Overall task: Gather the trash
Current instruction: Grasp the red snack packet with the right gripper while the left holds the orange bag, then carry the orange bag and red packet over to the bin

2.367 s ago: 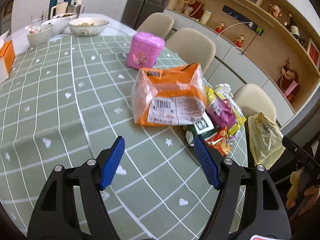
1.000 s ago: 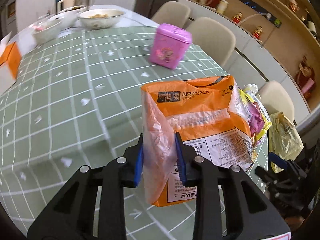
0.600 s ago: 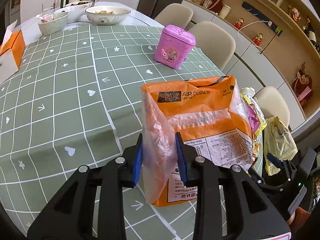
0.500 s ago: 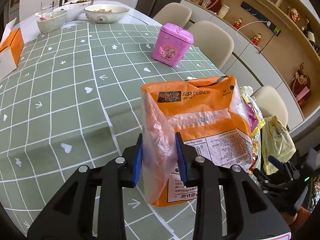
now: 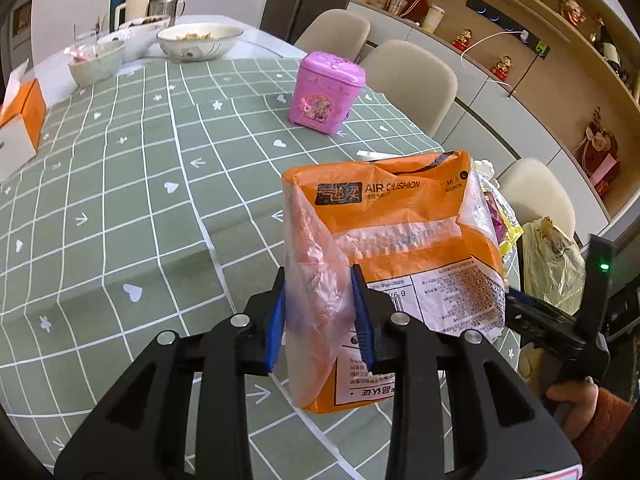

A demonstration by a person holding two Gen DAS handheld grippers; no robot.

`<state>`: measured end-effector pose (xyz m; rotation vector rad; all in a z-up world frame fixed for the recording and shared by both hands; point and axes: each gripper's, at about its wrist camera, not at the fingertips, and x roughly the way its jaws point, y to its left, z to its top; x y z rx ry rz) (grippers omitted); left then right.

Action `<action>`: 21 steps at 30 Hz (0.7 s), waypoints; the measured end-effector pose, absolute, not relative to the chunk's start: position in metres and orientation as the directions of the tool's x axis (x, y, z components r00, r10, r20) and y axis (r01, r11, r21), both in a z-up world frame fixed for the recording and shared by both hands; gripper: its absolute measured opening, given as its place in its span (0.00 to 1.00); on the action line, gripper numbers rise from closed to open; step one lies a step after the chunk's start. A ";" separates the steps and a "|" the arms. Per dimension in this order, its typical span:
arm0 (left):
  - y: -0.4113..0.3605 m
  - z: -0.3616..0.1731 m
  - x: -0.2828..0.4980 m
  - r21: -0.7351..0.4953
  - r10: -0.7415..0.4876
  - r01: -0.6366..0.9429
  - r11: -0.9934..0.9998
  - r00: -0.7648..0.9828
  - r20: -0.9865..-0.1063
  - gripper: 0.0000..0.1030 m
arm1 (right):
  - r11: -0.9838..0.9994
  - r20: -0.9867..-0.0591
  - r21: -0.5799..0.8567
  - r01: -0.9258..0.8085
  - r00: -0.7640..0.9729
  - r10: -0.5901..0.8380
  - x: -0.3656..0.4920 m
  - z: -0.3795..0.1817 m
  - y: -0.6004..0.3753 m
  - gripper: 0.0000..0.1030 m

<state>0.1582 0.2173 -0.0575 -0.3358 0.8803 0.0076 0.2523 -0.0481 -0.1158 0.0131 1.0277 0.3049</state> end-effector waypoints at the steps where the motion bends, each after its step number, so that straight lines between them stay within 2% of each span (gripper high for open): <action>1: 0.217 -0.055 0.157 -0.283 -0.128 -0.142 0.949 0.644 -0.754 0.28 | 0.954 -0.835 0.162 -0.251 0.481 0.268 0.250 -0.113 -0.050 0.41; 3: 0.216 -0.051 0.154 -0.279 -0.123 -0.139 0.950 0.653 -0.747 0.28 | 0.951 -0.823 0.161 -0.265 0.495 0.277 0.244 -0.103 -0.054 0.33; 13: 0.194 -0.013 0.156 -0.251 -0.111 -0.096 0.963 0.707 -0.698 0.28 | 0.928 -0.741 0.167 -0.333 0.579 0.341 0.213 -0.031 -0.087 0.33; 21: 0.159 0.019 0.164 -0.214 -0.111 -0.042 0.976 0.747 -0.656 0.28 | 0.932 -0.682 0.124 -0.341 0.653 0.329 0.194 0.007 -0.125 0.33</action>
